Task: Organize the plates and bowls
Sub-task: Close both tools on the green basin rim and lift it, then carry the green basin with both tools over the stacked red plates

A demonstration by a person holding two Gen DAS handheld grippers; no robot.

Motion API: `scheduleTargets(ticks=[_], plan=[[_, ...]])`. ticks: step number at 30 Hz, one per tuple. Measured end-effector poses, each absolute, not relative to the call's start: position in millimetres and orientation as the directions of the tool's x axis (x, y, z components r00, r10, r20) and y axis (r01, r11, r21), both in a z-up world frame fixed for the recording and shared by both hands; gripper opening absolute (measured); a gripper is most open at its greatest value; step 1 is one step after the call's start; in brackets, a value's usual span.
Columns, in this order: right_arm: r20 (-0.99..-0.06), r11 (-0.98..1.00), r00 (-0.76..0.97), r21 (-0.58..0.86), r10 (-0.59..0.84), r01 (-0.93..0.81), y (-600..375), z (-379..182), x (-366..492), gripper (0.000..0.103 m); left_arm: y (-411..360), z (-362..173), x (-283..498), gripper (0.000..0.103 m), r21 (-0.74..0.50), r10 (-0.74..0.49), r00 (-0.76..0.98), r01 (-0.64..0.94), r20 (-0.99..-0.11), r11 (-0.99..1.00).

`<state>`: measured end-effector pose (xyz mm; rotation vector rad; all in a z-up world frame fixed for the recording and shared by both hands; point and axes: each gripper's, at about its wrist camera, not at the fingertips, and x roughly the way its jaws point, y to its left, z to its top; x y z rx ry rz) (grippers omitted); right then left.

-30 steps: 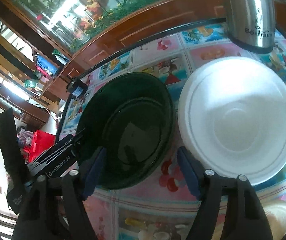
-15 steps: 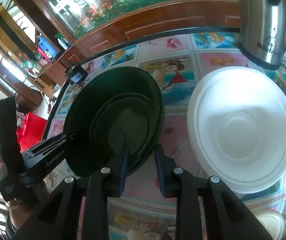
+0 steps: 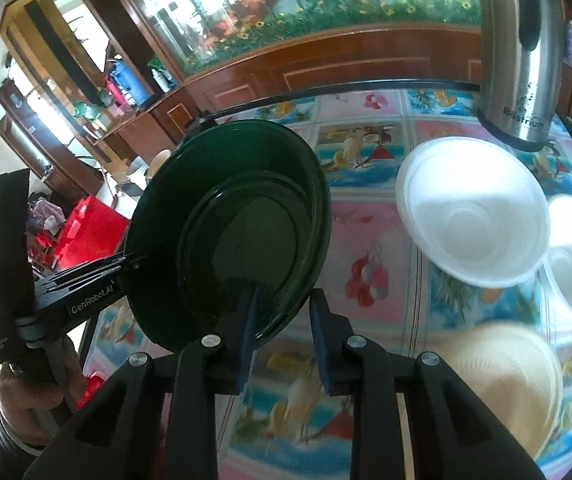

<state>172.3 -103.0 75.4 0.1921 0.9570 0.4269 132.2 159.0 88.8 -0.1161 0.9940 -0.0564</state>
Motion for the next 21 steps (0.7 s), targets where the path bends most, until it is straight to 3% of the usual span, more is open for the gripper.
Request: scheduleTargets(ticks=[21], plan=[[-0.687,0.829,0.481,0.356,0.545,-0.432,-78,84,45,0.028,205,106,-49,0.022,-0.202,-0.161,0.573,-0.008,-0.804,0.979]])
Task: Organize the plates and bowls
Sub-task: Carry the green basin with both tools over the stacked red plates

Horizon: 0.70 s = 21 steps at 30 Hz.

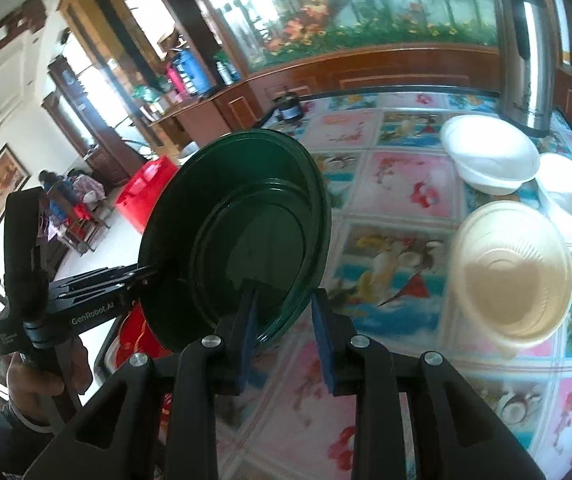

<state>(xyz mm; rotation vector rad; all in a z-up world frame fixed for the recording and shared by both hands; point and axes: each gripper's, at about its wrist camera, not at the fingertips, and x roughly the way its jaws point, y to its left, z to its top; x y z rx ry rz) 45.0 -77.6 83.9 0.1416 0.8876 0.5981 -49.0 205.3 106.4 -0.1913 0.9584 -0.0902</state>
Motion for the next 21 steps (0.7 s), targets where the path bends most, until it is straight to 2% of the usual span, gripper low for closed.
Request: scheduleTargets(ticks=[9,21], plan=[[-0.709,0.797,0.423,0.335,0.564,-0.502,-41,70,12,0.028,238,93,-104,0.023,-0.208,-0.136,0.580,-0.059,-0.803,0.976],[-0.759,0.781,0.340,0.336,0.555,-0.526,-13,42,-7,0.028,255,65,-132,0.023,-0.200,-0.097,0.569,-0.121,-0.816,0.972]])
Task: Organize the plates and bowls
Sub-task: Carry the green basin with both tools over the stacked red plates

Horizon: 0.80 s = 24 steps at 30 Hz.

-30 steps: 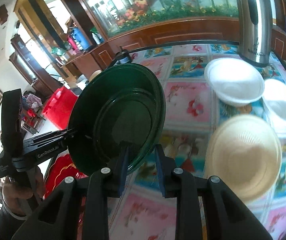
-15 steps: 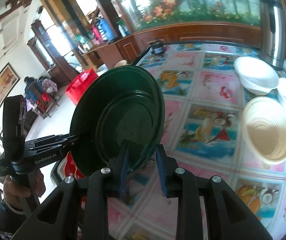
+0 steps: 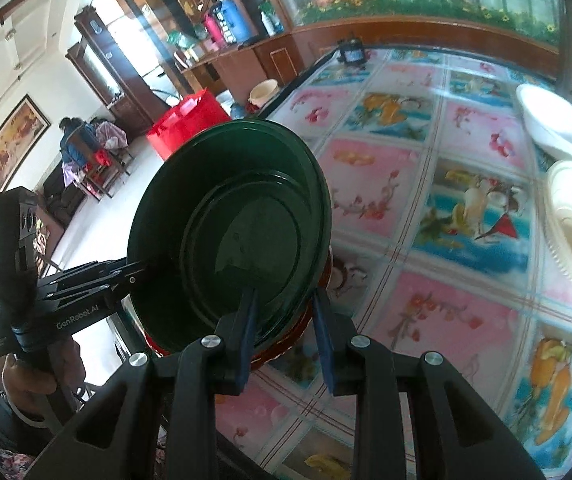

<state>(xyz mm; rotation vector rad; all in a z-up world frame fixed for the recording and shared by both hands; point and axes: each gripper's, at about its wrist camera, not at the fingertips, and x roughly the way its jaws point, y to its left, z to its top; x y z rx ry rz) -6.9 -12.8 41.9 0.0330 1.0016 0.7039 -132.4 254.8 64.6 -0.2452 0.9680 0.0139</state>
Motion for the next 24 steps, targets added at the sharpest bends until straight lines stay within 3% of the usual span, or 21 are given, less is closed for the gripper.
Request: scheduleTargets(ticks=[24], plan=[[-0.776,0.769,0.281,0.371,0.564,-0.520,-1,31,-9,0.028,268,47,-139,0.023,-0.216,-0.102,0.541,-0.151,-0.835,0.965]])
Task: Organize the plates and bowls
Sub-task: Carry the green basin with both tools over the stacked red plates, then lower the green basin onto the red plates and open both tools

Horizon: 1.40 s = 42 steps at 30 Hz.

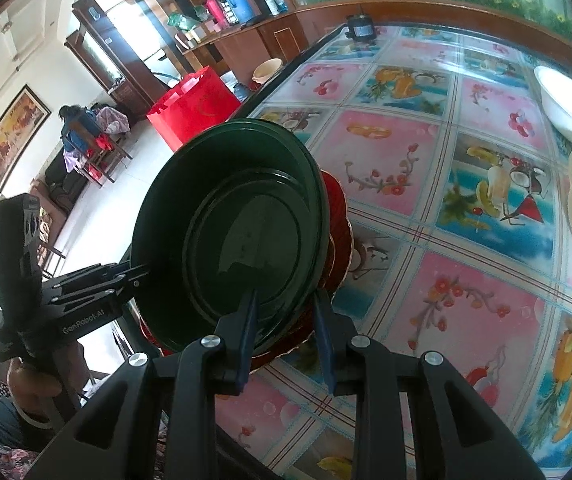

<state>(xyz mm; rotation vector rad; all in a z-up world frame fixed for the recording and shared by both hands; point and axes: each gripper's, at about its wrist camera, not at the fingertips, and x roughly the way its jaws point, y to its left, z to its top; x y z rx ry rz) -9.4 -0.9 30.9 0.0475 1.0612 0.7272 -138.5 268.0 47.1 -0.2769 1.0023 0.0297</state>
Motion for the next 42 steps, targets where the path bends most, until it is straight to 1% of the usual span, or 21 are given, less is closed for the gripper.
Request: scheduleTargets(ticks=[2,5,9,10,16,18,21,25,30,36,42], plan=[[-0.774,0.769,0.279,0.379,0.569,-0.515,-2,30,-9,0.029,267,48,-140,0.024,-0.212,-0.097,0.548,-0.150,-0.831,0.966],[-0.772,0.771,0.283,0.382,0.570,-0.510,-4,31,-8,0.033,265,51,-142,0.031,-0.194,-0.075,0.565,-0.154,-0.821,0.969],[-0.766,0.771,0.287,0.390,0.575,-0.503,-7,33,-9,0.039,265,56,-147,0.049,-0.166,-0.042,0.594,-0.155,-0.803,0.974],[-0.765,0.772,0.289,0.390,0.575,-0.502,-7,33,-9,0.040,265,58,-147,0.051,-0.163,-0.038,0.602,-0.155,-0.797,0.974],[-0.761,0.772,0.293,0.396,0.579,-0.498,-9,35,-10,0.042,264,67,-152,0.051,-0.105,0.023,0.634,-0.162,-0.773,0.981],[-0.758,0.771,0.295,0.398,0.582,-0.497,-10,36,-10,0.043,264,69,-153,0.051,-0.086,0.040,0.641,-0.164,-0.767,0.983],[-0.753,0.771,0.300,0.403,0.586,-0.493,-13,37,-10,0.049,264,74,-156,0.051,-0.065,0.064,0.659,-0.170,-0.749,0.983],[-0.742,0.768,0.309,0.410,0.595,-0.493,-18,41,-13,0.051,263,85,-159,0.051,-0.050,0.087,0.688,-0.176,-0.720,0.983],[-0.732,0.769,0.325,0.413,0.599,-0.489,-25,45,-16,0.053,250,94,-156,0.052,-0.055,0.068,0.710,-0.149,-0.701,0.987],[-0.721,0.778,0.349,0.419,0.599,-0.469,-39,48,-18,0.057,229,99,-146,0.053,-0.098,0.011,0.726,-0.108,-0.688,0.989],[-0.710,0.796,0.388,0.421,0.587,-0.435,-61,52,-19,0.060,196,105,-134,0.053,-0.093,-0.034,0.732,-0.040,-0.680,0.995]])
